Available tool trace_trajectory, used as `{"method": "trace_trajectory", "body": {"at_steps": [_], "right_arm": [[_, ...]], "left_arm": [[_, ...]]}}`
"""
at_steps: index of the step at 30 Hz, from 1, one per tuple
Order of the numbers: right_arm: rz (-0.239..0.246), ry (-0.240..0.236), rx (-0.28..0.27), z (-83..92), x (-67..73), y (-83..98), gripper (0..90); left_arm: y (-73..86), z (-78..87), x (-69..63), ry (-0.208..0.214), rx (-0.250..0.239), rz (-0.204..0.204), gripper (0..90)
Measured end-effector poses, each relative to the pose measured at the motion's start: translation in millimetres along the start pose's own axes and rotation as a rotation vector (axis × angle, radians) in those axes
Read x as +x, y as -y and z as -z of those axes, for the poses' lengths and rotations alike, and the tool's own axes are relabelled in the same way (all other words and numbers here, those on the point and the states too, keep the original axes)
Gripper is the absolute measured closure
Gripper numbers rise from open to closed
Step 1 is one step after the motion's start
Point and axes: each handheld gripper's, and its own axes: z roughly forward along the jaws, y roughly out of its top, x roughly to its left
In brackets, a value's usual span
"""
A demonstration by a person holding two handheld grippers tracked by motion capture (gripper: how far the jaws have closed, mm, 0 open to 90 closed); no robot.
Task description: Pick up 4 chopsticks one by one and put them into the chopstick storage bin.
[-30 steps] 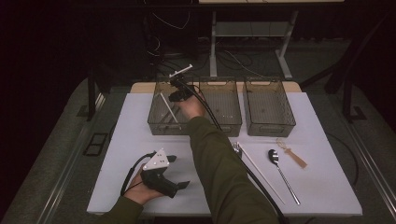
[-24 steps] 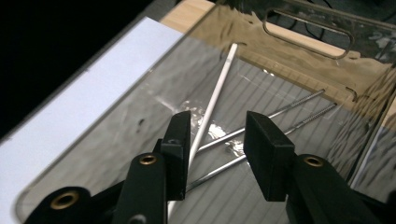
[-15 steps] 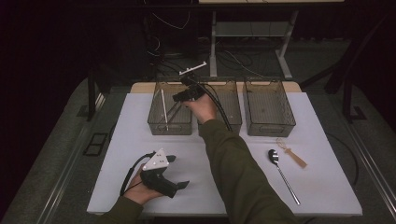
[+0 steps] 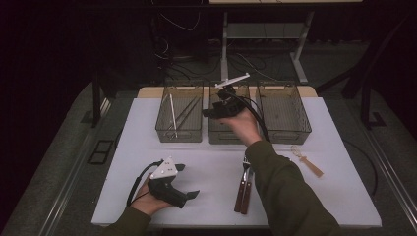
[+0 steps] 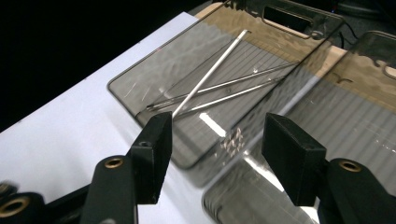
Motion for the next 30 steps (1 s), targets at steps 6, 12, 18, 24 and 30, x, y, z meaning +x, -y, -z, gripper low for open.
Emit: {"method": "trace_trajectory", "body": {"at_steps": [6, 12, 18, 24, 30], "right_arm": [[0.024, 0.016, 0.012, 27.1, -5.6, 23.0, 43.8], [0.040, 0.035, 0.034, 50.5, -11.3, 51.5, 45.0], [0.045, 0.070, 0.070, 69.4, -17.1, 80.5, 53.9], [0.055, 0.093, 0.103, 83.2, -20.5, 107.6, 59.8], [0.038, 0.086, 0.145, 93.2, -25.2, 132.0, 63.8]], "left_arm": [[0.6, -0.3, -0.1, -0.003, 0.002, 0.009, 0.0], [0.5, -0.4, 0.0, -0.004, 0.006, 0.005, 0.0], [0.6, -0.2, 0.5, -0.005, 0.012, -0.005, 0.0], [0.2, 0.3, 0.9, -0.008, 0.010, -0.008, 0.0], [0.7, 0.0, 0.8, -0.011, 0.014, -0.002, 0.0]]}}
